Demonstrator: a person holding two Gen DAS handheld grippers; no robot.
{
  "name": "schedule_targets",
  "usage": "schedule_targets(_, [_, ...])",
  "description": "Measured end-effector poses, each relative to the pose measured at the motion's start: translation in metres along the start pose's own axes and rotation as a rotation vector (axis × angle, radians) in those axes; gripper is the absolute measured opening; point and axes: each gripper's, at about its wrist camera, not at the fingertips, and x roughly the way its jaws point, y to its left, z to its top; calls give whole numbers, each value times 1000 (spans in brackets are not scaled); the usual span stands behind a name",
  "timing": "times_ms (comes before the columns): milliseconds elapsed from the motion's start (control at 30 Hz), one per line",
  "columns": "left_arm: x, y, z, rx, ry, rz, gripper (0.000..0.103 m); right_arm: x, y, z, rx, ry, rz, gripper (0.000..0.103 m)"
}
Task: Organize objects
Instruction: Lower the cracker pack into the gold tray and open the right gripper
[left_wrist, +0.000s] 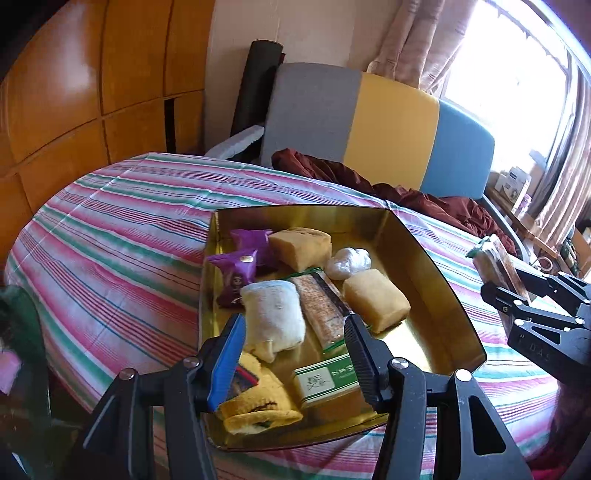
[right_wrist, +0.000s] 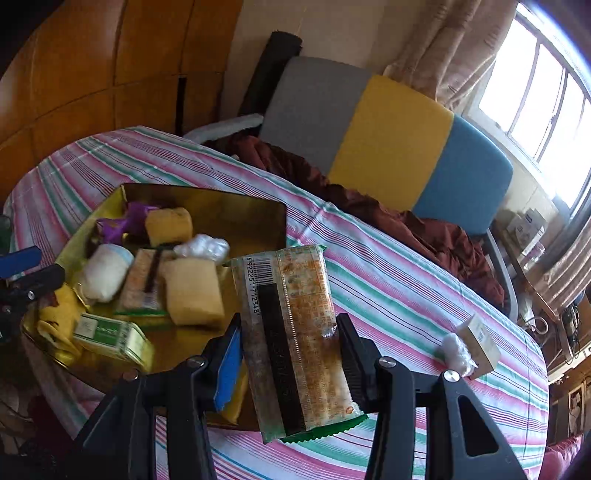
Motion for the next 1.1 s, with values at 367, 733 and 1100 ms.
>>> schedule_targets(367, [-14,35,-6,-63,-12,41,57,5,54,21,-31,-28,45,49])
schedule_targets(733, [-16,56,-10,-112,-22,45,57,2,77,26,-29,-73,49,49])
schedule_targets(1100, [-16,62,-13,-117,-22,50,57,35,82,18,-24,21,44,49])
